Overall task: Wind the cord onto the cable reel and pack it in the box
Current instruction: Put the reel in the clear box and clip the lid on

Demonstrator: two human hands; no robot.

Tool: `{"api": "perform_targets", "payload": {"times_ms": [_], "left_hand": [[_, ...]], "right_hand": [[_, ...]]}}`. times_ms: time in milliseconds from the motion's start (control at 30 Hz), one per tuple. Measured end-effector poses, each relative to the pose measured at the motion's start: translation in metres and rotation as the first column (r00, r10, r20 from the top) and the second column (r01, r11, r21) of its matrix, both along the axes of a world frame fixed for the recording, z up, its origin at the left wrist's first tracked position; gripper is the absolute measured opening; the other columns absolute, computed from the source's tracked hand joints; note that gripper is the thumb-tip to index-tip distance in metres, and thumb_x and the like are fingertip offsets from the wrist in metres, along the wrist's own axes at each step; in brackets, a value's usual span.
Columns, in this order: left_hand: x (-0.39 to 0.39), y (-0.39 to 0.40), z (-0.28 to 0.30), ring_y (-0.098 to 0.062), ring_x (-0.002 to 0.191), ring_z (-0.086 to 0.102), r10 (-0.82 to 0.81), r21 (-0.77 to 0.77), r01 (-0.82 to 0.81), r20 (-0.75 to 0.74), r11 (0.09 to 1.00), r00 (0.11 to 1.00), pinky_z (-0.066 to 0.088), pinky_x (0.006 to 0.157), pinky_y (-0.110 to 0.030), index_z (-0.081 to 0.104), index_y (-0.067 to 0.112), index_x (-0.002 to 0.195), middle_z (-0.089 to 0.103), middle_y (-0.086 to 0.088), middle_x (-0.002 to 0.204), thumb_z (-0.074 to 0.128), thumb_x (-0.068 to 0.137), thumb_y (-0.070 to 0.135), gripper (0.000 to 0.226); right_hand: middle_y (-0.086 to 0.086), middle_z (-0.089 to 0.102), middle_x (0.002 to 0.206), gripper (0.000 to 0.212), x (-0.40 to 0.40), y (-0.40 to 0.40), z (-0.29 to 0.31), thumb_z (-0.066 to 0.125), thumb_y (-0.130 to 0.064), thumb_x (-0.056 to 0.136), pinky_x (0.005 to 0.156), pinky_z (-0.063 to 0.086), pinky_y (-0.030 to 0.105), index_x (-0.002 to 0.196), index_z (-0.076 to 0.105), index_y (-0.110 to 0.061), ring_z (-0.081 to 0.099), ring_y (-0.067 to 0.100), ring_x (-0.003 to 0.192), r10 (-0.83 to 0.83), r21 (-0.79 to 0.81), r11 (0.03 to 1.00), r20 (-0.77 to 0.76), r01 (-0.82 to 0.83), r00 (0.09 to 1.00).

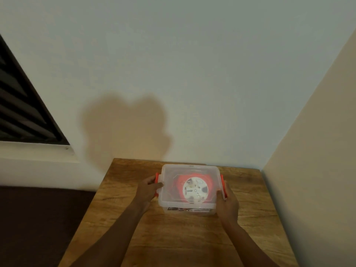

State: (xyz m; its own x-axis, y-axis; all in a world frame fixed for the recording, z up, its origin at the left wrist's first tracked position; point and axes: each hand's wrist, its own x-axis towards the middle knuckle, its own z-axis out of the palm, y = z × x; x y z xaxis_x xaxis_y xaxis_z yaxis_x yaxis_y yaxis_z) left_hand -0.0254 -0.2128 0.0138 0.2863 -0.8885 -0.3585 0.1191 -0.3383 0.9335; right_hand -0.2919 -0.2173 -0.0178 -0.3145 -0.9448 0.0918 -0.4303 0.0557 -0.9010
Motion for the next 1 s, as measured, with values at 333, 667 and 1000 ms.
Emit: {"api": "perform_targets", "payload": {"times_ms": [333,667,1000], "left_hand": [[-0.010,0.000,-0.003,-0.025,0.101,0.071,-0.103,-0.045,0.134,0.416,0.990,0.904,0.060,0.071,-0.025,0.066,0.014,0.123,0.072,-0.004,0.111,0.064,0.095,0.002,0.030],[-0.012,-0.030,0.020,-0.024,0.078,0.073,-0.304,0.260,0.164,0.724,0.952,0.619,0.065,0.069,-0.034,0.070,0.006,0.084,0.070,-0.005,0.080,0.074,0.084,-0.001,0.007],[-0.043,-0.028,0.025,-0.024,0.093,0.076,-0.267,0.227,0.156,0.907,0.961,0.325,0.061,0.075,-0.029,0.075,0.004,0.112,0.077,-0.012,0.107,0.066,0.095,0.007,0.019]], "right_hand": [[0.010,0.058,0.137,0.046,0.001,0.000,0.002,0.050,-0.024,0.101,0.086,0.057,0.050,0.146,0.043,-0.016,0.063,0.031,0.113,0.015,0.020,1.000,-0.077,-0.013,0.997],[0.009,0.061,0.132,0.043,0.001,0.001,0.003,0.050,-0.025,0.101,0.086,0.057,0.048,0.144,0.047,-0.017,0.064,0.028,0.110,0.007,-0.018,1.000,-0.075,-0.009,0.997],[0.012,0.058,0.136,0.048,0.005,0.004,0.002,0.049,-0.026,0.101,0.090,0.055,0.052,0.147,0.042,-0.014,0.061,0.034,0.115,-0.033,-0.011,0.999,-0.039,0.032,0.999]]}}
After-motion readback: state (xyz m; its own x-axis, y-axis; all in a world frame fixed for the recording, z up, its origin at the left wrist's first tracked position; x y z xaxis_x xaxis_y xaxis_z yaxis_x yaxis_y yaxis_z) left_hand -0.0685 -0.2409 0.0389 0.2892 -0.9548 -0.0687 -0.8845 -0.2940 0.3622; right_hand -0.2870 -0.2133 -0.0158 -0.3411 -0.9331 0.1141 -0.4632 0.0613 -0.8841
